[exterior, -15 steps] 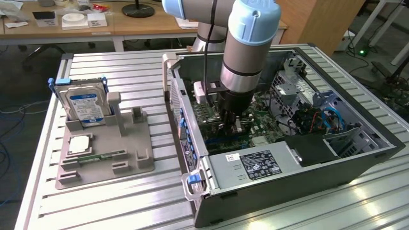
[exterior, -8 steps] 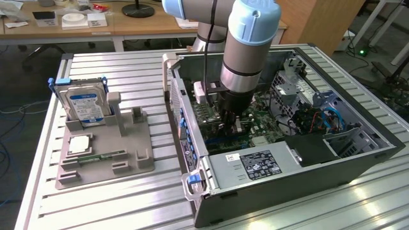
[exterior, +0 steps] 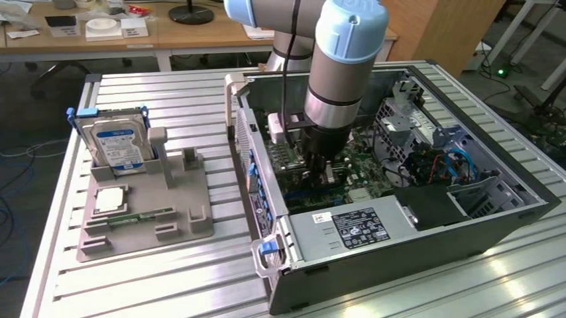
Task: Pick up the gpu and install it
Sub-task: 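Insert the gpu into the slot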
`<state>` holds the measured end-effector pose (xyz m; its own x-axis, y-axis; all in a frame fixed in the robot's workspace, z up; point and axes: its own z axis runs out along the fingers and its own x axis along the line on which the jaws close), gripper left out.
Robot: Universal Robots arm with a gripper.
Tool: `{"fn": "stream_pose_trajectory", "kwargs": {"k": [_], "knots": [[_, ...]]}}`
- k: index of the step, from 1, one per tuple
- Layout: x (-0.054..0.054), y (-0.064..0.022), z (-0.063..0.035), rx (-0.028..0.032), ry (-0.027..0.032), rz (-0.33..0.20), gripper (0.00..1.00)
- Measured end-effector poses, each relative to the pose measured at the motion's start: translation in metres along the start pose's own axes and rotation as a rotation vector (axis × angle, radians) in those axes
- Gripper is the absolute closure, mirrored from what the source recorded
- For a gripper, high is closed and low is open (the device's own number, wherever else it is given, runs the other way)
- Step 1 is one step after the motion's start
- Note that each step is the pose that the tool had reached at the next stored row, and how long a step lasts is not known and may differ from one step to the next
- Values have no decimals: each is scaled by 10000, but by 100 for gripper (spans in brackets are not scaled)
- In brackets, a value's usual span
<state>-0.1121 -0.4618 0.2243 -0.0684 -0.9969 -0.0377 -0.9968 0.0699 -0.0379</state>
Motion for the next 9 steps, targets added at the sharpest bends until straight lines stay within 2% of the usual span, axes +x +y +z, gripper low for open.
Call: {"fn": "stream_pose_trajectory", "kwargs": {"k": [9], "knots": [[1,1,22,-5,2,1,71]]}}
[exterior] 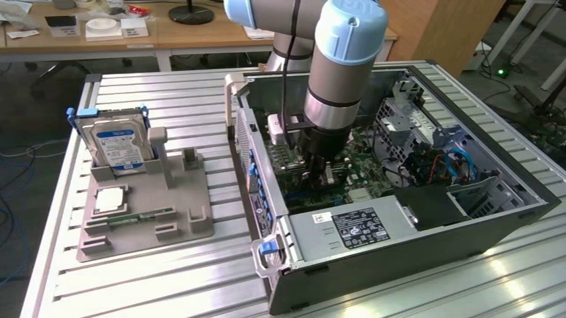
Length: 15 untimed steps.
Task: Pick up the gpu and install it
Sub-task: 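Insert the gpu into the slot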
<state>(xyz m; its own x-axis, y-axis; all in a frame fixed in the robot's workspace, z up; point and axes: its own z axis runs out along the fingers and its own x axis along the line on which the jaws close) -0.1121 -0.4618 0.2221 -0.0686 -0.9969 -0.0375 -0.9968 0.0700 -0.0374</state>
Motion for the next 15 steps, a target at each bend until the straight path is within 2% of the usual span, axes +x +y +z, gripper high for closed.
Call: {"fn": "stream_pose_trajectory", "kwargs": {"k": [15], "knots": [[1,2,35,0,-1,-1,71]]}}
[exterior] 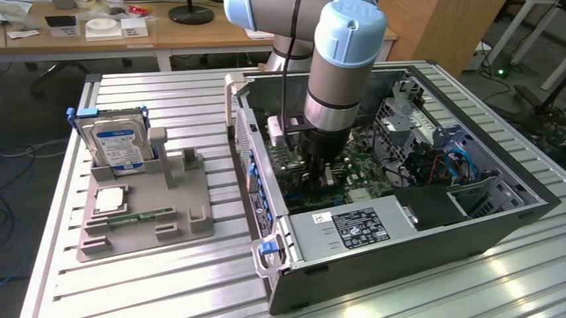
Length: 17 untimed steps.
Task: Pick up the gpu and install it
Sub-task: 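Insert the gpu into the slot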
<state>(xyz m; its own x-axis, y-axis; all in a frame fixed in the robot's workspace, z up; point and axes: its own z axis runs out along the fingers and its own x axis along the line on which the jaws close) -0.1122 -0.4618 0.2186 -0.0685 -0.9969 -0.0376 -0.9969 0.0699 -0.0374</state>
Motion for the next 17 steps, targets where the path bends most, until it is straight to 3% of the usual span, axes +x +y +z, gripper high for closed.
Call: {"fn": "stream_pose_trajectory", "kwargs": {"k": [4,7,8,17], "knots": [[-3,1,4,5,-20,3,71],[-1,-1,-22,19,-2,0,70],[-2,-1,-41,34,-6,0,64],[-11,-11,-298,214,-16,-8,64]]}}
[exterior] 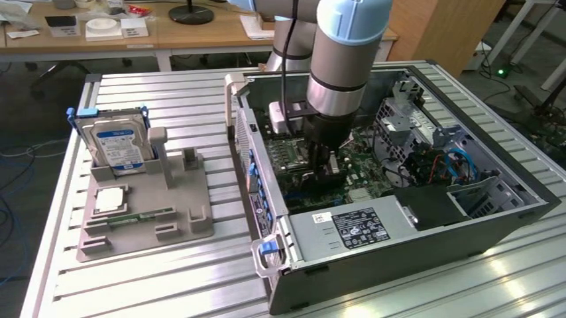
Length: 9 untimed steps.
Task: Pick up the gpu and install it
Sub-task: 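Insert the gpu into the slot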
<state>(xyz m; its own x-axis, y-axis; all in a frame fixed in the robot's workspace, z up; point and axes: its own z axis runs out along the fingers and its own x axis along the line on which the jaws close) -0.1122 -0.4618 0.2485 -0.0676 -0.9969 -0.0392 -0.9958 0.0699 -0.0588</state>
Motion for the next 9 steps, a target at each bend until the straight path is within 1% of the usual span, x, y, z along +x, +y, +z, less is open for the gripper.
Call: {"fn": "stream_pose_trajectory", "kwargs": {"k": [7,9], "knots": [[-10,-12,-211,149,-9,-5,64],[-13,-13,-253,202,-13,-5,64]]}}
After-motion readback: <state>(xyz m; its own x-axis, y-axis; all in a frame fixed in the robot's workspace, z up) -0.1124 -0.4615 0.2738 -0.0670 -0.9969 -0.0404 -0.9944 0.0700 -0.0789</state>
